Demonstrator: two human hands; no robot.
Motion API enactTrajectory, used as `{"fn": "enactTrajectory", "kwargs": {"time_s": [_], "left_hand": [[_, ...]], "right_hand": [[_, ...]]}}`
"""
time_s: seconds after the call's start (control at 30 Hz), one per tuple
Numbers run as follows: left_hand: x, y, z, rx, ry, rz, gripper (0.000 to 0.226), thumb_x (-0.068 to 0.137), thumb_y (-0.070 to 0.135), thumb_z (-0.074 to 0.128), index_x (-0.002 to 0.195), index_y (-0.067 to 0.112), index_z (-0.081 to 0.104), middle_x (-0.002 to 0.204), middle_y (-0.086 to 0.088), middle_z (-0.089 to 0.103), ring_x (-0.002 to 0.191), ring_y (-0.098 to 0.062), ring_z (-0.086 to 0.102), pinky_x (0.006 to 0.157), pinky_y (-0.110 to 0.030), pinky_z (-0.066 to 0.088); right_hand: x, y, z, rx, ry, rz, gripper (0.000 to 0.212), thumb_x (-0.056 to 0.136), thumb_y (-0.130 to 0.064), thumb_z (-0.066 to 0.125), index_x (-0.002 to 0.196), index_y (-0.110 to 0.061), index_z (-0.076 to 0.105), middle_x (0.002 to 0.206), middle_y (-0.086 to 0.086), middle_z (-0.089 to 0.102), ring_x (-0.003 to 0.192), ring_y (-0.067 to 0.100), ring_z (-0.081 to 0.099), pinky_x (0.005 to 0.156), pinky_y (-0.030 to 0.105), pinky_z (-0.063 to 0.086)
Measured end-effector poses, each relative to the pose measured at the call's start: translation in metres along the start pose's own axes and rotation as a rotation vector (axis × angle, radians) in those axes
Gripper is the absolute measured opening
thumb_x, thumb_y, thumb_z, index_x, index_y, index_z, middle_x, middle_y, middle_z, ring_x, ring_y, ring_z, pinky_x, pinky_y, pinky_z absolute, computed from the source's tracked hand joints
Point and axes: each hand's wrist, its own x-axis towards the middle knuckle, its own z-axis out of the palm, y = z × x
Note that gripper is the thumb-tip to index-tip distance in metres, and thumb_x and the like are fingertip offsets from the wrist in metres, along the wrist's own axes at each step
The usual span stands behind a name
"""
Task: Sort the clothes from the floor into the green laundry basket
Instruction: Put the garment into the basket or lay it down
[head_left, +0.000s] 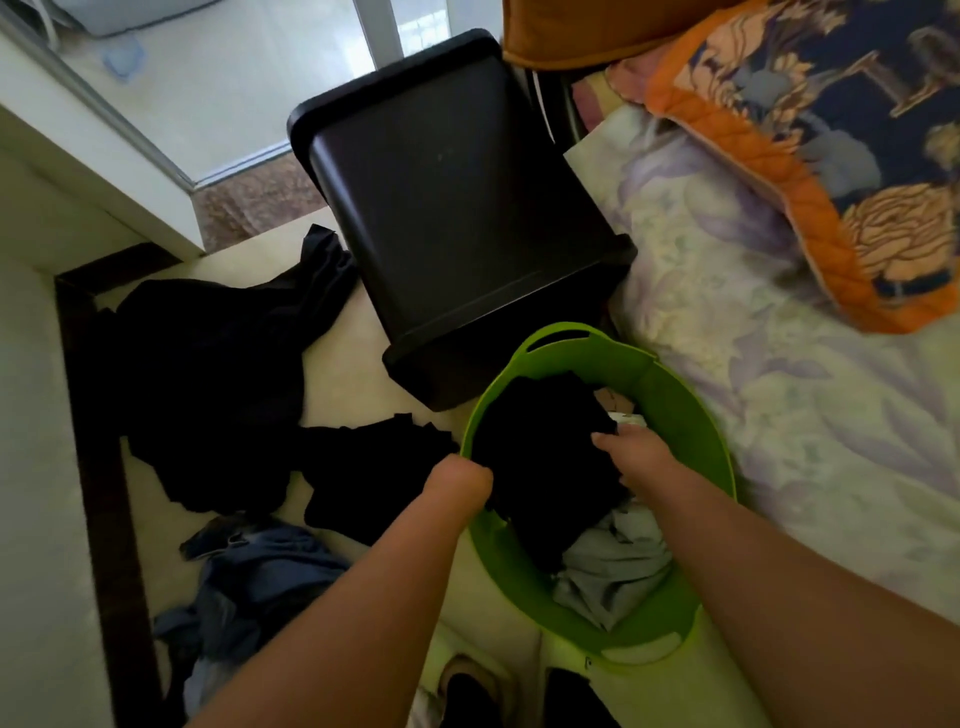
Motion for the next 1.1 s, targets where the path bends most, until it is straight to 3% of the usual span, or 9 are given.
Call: {"fn": "enactTrajectory", "kwargs": {"time_s": [0.23, 0.53, 0.63, 0.7, 0.73, 0.8, 0.93, 1.03, 1.1], "left_hand": [[0.011, 0.003, -0.019, -0.034, 0.030, 0.103, 0.017, 0.094, 0.018, 0.047, 0.104, 0.007, 0.055, 0.087, -0.008, 0.053, 0.069, -0.018, 0.048, 0.058, -0.028, 0.040], [0.050, -0.069, -0.069, -0.023, 0.076, 0.077, 0.037, 0.097, 0.019, 0.045, 0.130, 0.004, 0.051, 0.127, -0.015, 0.058, 0.117, -0.031, 0.057, 0.091, -0.034, 0.046], [0.071, -0.110, -0.099, -0.062, 0.035, 0.058, 0.018, 0.097, 0.016, 0.043, 0.101, 0.007, 0.058, 0.096, -0.013, 0.061, 0.088, -0.027, 0.061, 0.073, -0.033, 0.049], [0.096, -0.144, -0.118, -0.082, 0.014, 0.034, 0.023, 0.098, 0.013, 0.042, 0.076, 0.009, 0.048, 0.068, -0.006, 0.040, 0.059, -0.015, 0.039, 0.050, -0.026, 0.031], [0.106, -0.158, -0.130, -0.086, 0.007, 0.013, 0.022, 0.098, 0.012, 0.041, 0.081, 0.006, 0.052, 0.067, -0.005, 0.035, 0.057, -0.014, 0.033, 0.049, -0.026, 0.027], [0.135, -0.185, -0.148, -0.048, 0.020, -0.006, 0.023, 0.099, 0.011, 0.039, 0.108, -0.002, 0.056, 0.079, -0.012, 0.045, 0.065, -0.020, 0.044, 0.057, -0.031, 0.037], [0.195, -0.231, -0.169, -0.053, 0.021, -0.044, 0.029, 0.099, 0.013, 0.040, 0.118, -0.002, 0.054, 0.099, -0.020, 0.048, 0.079, -0.026, 0.050, 0.067, -0.029, 0.037], [0.237, -0.261, -0.171, -0.070, 0.103, -0.055, 0.011, 0.098, 0.018, 0.044, 0.090, 0.017, 0.053, 0.079, 0.001, 0.043, 0.088, -0.022, 0.045, 0.078, -0.028, 0.037], [0.268, -0.274, -0.170, -0.073, 0.093, -0.064, 0.029, 0.098, 0.017, 0.043, 0.070, 0.023, 0.036, 0.074, 0.006, 0.035, 0.081, -0.019, 0.043, 0.079, -0.028, 0.035]], "right_hand": [[-0.018, -0.038, 0.051, -0.135, -0.097, -0.148, 0.041, 0.094, -0.023, 0.057, 0.134, -0.012, 0.054, 0.124, 0.010, 0.061, 0.113, 0.026, 0.058, 0.092, 0.039, 0.048], [-0.030, -0.065, 0.176, -0.218, -0.260, -0.109, 0.024, 0.098, -0.023, 0.050, 0.119, -0.015, 0.057, 0.109, 0.004, 0.067, 0.096, 0.017, 0.062, 0.072, 0.030, 0.045], [-0.022, -0.067, 0.219, -0.250, -0.271, -0.080, 0.026, 0.098, -0.019, 0.049, 0.122, -0.012, 0.058, 0.117, 0.009, 0.066, 0.106, 0.024, 0.063, 0.070, 0.029, 0.045], [-0.011, -0.066, 0.249, -0.287, -0.250, -0.059, 0.026, 0.098, -0.015, 0.048, 0.120, -0.009, 0.059, 0.122, 0.016, 0.064, 0.112, 0.030, 0.061, 0.077, 0.034, 0.050], [-0.003, -0.065, 0.263, -0.329, -0.235, -0.056, 0.027, 0.098, -0.013, 0.047, 0.120, -0.005, 0.060, 0.123, 0.021, 0.062, 0.115, 0.034, 0.059, 0.086, 0.041, 0.051], [0.017, -0.062, 0.287, -0.414, -0.217, -0.064, 0.030, 0.097, -0.011, 0.047, 0.121, 0.003, 0.059, 0.125, 0.025, 0.059, 0.118, 0.040, 0.056, 0.101, 0.048, 0.045], [0.073, -0.054, 0.326, -0.580, -0.219, -0.102, 0.034, 0.093, -0.018, 0.059, 0.126, -0.010, 0.058, 0.128, 0.011, 0.059, 0.117, 0.027, 0.056, 0.100, 0.036, 0.045], [0.113, -0.050, 0.352, -0.627, -0.205, -0.117, 0.045, 0.091, -0.020, 0.062, 0.134, -0.014, 0.050, 0.133, 0.009, 0.054, 0.119, 0.026, 0.053, 0.098, 0.034, 0.044], [0.144, -0.049, 0.370, -0.639, -0.212, -0.114, 0.052, 0.091, -0.020, 0.063, 0.139, -0.016, 0.044, 0.136, 0.011, 0.050, 0.119, 0.027, 0.053, 0.097, 0.035, 0.045]]}}
